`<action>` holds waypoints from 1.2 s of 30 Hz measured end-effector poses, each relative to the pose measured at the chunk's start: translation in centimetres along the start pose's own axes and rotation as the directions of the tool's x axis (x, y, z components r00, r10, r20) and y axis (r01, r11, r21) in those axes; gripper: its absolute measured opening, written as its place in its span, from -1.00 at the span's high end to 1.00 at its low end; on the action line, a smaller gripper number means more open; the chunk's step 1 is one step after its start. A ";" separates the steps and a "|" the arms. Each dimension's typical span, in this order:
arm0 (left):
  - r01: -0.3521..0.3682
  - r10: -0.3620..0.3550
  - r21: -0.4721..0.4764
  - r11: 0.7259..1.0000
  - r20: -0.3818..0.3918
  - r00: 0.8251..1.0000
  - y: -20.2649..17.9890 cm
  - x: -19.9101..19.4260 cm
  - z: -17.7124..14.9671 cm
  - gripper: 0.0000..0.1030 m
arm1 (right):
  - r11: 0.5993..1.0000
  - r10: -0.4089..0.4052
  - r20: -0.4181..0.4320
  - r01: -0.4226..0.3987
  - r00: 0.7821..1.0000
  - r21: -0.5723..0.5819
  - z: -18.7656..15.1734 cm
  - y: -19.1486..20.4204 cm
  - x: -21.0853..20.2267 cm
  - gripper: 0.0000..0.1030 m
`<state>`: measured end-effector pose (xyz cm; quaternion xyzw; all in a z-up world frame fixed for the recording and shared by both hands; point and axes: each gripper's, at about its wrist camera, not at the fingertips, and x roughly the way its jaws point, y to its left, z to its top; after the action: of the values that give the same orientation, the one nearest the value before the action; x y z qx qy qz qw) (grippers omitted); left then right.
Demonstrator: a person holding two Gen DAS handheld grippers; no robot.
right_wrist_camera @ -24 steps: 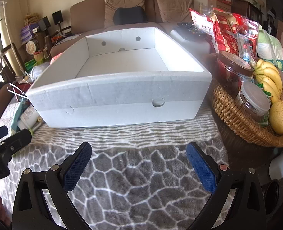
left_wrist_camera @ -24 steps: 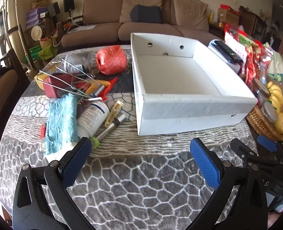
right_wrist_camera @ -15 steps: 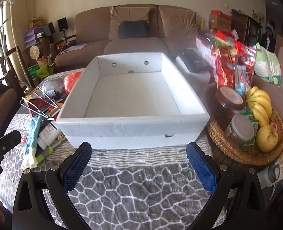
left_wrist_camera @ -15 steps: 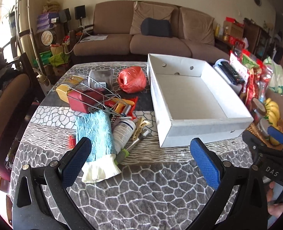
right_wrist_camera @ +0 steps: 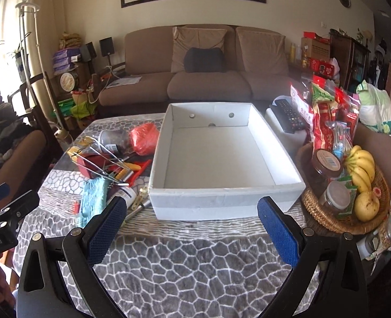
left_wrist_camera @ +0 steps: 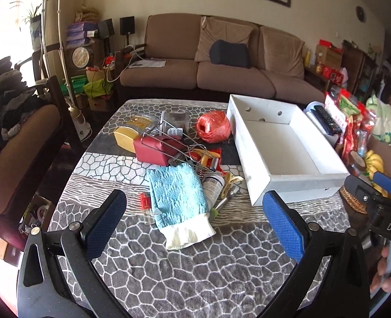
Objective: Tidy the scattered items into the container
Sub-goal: 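Reach both grippers toward the white cuff of the blue towel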
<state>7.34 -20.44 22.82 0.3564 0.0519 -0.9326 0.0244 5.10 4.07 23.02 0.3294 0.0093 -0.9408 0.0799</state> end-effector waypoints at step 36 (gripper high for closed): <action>0.122 -0.168 -0.214 0.969 -0.214 0.962 9.3 17.2 -6.4 -0.99 | 0.917 0.399 -0.312 -0.376 0.862 0.136 -8.4 12.3 20.3 0.49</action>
<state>-0.46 -29.09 5.92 0.4531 0.1735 -0.8743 -0.0148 -3.44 -10.40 4.23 0.4815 -0.0767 -0.8356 0.2530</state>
